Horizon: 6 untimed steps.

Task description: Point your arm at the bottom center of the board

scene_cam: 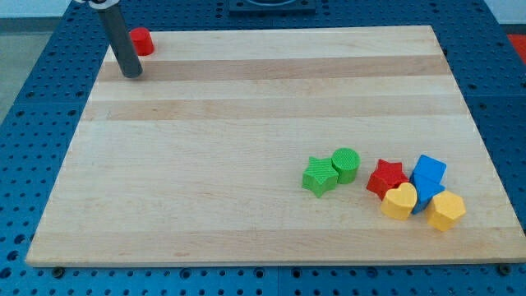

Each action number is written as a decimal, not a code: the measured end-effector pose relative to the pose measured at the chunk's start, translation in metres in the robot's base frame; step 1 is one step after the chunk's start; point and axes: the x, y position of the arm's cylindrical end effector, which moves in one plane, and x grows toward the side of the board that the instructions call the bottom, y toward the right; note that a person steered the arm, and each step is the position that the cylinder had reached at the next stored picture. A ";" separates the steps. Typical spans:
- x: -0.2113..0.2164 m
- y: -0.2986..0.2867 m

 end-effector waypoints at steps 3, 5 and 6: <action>0.087 0.038; 0.140 0.055; 0.167 0.068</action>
